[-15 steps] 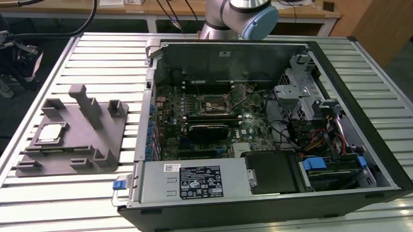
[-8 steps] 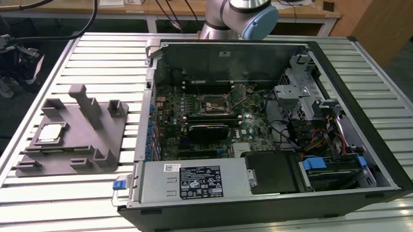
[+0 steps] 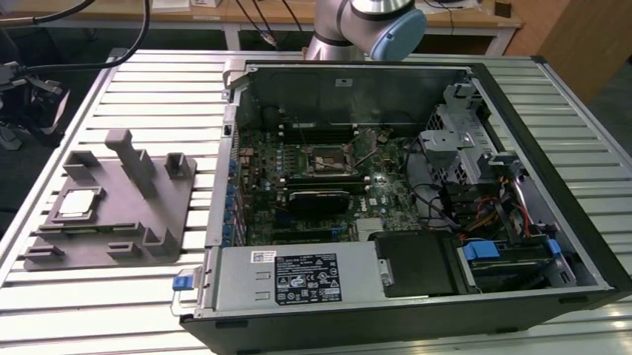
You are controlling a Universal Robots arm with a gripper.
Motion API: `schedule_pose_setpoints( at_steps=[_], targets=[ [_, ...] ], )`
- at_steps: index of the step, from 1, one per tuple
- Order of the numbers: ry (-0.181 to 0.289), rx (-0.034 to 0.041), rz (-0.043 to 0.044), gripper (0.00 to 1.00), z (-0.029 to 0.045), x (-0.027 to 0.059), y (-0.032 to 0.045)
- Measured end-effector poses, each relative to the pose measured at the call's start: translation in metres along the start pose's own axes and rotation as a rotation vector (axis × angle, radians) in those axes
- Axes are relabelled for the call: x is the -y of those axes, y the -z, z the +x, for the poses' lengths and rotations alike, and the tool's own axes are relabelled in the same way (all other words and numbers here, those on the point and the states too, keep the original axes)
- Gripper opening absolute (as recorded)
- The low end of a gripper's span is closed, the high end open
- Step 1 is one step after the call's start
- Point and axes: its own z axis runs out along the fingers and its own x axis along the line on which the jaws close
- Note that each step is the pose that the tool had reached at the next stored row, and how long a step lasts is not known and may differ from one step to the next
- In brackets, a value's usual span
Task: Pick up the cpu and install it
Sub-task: 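Pick up the cpu and move it towards the insertion slot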
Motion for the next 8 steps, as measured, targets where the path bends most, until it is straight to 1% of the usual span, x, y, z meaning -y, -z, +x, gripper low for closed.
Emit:
schedule_pose_setpoints(
  at_steps=[8],
  targets=[
    [0.0, -0.0001, 0.0001, 0.11, 0.0, 0.004, -0.0098]
  ],
)
